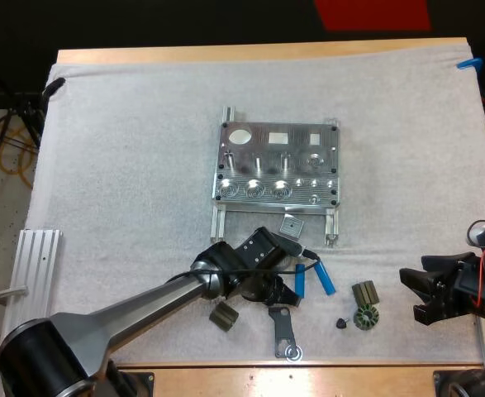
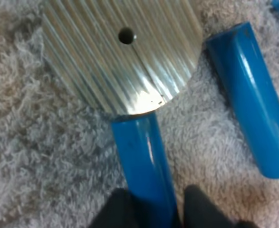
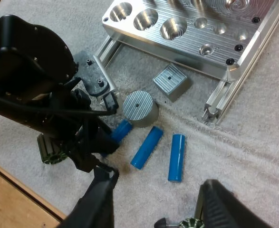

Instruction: Load cells from right to left

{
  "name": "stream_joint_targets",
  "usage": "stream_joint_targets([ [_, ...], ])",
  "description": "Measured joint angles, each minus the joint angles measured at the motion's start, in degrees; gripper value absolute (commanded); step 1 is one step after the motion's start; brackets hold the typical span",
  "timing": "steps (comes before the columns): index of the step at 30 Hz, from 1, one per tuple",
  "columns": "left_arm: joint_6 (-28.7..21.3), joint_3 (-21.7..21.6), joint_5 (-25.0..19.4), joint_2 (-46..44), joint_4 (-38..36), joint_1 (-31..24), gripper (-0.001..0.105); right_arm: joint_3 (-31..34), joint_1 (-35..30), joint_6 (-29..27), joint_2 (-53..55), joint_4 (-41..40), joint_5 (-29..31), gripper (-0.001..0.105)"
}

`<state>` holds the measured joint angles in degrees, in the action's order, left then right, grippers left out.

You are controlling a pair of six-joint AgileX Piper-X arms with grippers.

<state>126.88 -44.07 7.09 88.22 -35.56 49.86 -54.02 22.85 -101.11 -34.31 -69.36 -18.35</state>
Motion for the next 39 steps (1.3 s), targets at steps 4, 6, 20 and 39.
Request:
stream_joint_targets([
  [4,-2.7,0.0,0.5,0.4,-0.1,0.0,0.000,0.0,0.0,0.0,0.0,0.0,0.0,0.043],
  [6,-3.3,0.0,0.6,0.4,-0.1,0.0,0.000,0.0,0.0,0.0,0.0,0.0,0.0,0.043],
  [20,-15.1,0.0,1.2,-9.0,-3.6,0.0,0.000,0.0,0.0,0.0,0.0,0.0,0.0,0.043],
  [39,-40.3,0.0,10.9,-34.1,-13.1,0.0,0.000,0.0,0.0,5.1,-2.0,1.8,-13.9,0.043],
])
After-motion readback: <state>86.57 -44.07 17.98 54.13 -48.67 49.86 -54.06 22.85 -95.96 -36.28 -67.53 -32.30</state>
